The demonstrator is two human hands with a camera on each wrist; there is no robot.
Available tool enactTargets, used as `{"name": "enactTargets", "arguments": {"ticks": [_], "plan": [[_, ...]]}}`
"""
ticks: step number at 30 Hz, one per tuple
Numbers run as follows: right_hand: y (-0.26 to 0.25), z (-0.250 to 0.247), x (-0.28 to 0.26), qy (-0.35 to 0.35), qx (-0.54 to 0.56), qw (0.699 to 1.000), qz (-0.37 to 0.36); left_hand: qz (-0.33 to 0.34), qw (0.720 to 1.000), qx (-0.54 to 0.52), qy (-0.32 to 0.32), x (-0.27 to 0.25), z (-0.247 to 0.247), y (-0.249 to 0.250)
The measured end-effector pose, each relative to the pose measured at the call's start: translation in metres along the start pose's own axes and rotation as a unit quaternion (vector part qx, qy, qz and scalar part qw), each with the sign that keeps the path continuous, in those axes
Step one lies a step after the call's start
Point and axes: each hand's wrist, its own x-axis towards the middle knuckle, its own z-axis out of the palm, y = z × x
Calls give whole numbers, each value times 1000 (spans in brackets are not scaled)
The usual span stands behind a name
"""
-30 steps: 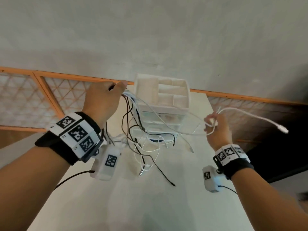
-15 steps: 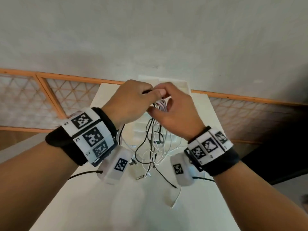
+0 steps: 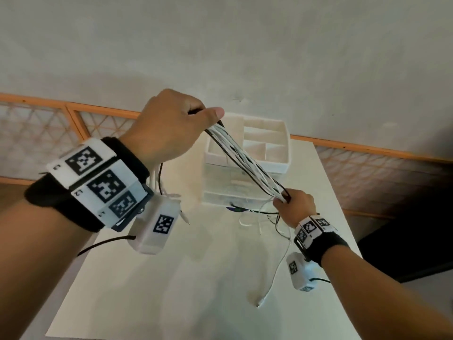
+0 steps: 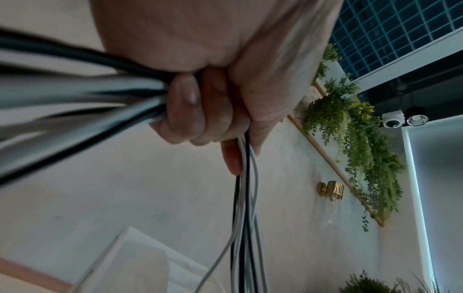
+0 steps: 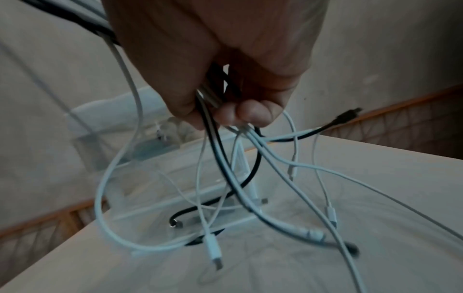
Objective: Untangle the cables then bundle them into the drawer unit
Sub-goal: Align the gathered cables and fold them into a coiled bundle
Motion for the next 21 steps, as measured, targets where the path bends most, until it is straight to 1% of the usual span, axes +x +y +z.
{"name": "enactTargets", "arguments": {"ticks": [3,5,6,7,8,9,10,11,13,14,16,17,19,20,21], "plan": [[5,-11,3,101,48,993,-24,-27,999,-9,18,1,4,-8],[12,-17,0,142,115,983,-35,-37,998,-19,36,4,1,-14],[17,-17,-2,128,126,983,-24,-38,998,-24,43,5,1,-16],[24,-13,-4,84,111,990,6,-36,998,-31,46,5,3,-16],[30,-7,-6,25,72,996,37,-34,998,-38,48,5,7,-16],[35,-2,-7,-21,29,998,57,-33,997,-44,53,5,11,-16],[36,0,-6,-33,2,997,66,-33,996,-48,60,6,15,-15],[34,-3,-5,-19,0,998,64,-35,996,-50,68,6,18,-16],[28,-14,0,17,23,998,53,-36,995,-48,80,7,21,-19],[24,-21,2,14,34,998,57,-35,995,-42,79,7,21,-20],[22,-27,5,-30,58,995,75,-34,996,-28,80,6,22,-22],[24,-26,4,-59,53,994,78,-31,996,-25,84,5,23,-22],[32,-14,0,-119,9,990,70,-20,995,-40,91,3,27,-20],[36,-7,-2,-134,-12,989,67,-16,994,-54,96,3,29,-19],[38,-2,-3,-135,-24,989,62,-15,992,-67,101,3,29,-19]]}}
